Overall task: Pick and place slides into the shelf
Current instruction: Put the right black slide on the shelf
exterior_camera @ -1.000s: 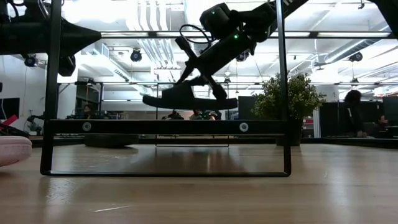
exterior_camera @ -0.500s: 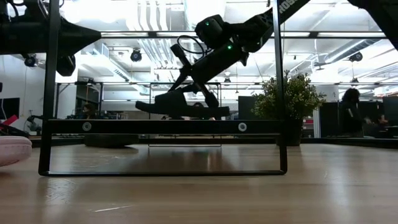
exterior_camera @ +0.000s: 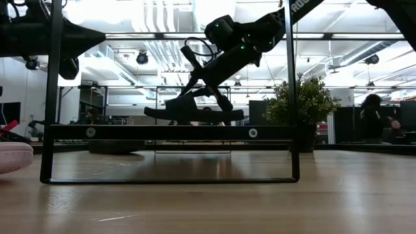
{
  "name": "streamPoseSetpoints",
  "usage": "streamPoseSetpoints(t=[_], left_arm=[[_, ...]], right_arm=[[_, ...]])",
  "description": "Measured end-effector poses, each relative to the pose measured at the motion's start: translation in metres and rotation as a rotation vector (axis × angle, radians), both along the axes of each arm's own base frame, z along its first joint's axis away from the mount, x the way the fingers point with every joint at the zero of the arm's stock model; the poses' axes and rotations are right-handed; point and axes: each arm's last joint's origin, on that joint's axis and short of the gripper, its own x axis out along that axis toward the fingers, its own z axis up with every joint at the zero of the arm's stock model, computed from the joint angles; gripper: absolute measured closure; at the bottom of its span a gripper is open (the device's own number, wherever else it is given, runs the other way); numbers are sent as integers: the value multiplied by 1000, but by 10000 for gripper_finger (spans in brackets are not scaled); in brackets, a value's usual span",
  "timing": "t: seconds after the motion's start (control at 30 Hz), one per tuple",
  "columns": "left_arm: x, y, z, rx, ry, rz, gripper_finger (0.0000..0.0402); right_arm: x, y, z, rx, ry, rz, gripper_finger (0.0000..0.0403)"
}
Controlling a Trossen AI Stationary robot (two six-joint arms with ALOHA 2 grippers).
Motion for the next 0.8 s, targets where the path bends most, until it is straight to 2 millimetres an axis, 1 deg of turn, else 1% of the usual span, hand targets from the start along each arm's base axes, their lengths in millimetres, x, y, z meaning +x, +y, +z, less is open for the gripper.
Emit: streamPoseSetpoints(t=[0.43,0.57,0.7,0.8], left_arm=[[0,0,0,-1,-3,0,402],[0,0,0,-1,-3,-1,402],[0,0,0,-1,-2,0,402],[0,0,0,-1,-3,0,402]], right_arm=[[-1,0,-2,11,25,-5,392],[0,6,-3,25,28,-19,392],[-1,11,-16,51,96,-26,392],[0,9,-13,7,73,-47,392]])
